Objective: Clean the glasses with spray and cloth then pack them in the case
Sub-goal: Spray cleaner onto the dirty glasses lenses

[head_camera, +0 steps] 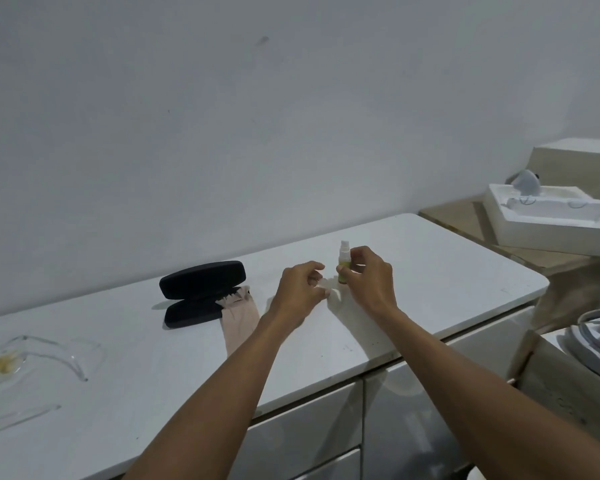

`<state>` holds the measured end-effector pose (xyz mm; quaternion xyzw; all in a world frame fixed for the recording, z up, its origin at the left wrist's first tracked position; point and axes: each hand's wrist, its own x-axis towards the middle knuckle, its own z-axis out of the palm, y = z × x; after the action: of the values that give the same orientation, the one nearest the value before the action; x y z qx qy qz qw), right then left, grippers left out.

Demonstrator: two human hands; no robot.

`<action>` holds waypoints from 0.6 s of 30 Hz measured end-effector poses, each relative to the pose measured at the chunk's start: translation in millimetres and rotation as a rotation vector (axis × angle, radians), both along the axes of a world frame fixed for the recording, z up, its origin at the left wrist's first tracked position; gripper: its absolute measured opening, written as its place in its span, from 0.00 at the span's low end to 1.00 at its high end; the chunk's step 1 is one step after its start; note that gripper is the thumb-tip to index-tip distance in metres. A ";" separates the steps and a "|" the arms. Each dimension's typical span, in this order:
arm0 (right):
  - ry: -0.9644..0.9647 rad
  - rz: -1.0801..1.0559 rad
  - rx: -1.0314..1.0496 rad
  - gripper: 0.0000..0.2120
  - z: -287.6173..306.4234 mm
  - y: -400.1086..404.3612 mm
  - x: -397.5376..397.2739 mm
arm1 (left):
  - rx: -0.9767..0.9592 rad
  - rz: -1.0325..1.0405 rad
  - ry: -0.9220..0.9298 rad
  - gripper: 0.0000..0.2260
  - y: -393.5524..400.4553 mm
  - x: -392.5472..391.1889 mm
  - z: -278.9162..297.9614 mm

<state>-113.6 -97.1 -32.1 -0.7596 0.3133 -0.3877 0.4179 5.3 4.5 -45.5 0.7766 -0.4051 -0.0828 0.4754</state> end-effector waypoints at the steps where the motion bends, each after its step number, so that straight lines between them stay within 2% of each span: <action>1: -0.021 -0.004 -0.005 0.11 2.8 2.0 0.5 | -0.002 -0.007 -0.016 0.23 3.2 1.6 3.4; 4: -0.087 0.010 -0.012 0.11 17.8 14.0 3.6 | -0.025 0.011 -0.148 0.22 21.3 12.2 21.1; 8: -0.169 0.068 -0.114 0.14 45.1 46.5 16.9 | -0.128 0.112 -0.256 0.16 72.7 28.5 55.2; 12: -0.238 0.177 -0.180 0.16 63.7 96.8 41.2 | -0.186 0.232 -0.341 0.11 144.1 45.2 82.0; 18: -0.295 0.349 -0.187 0.16 76.1 189.3 83.1 | -0.184 0.426 -0.383 0.09 270.1 65.0 95.9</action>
<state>-30.5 92.1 44.0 -0.7727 0.0759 -0.4437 0.4475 70.3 274.6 50.4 0.7991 -0.3213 0.2040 0.4654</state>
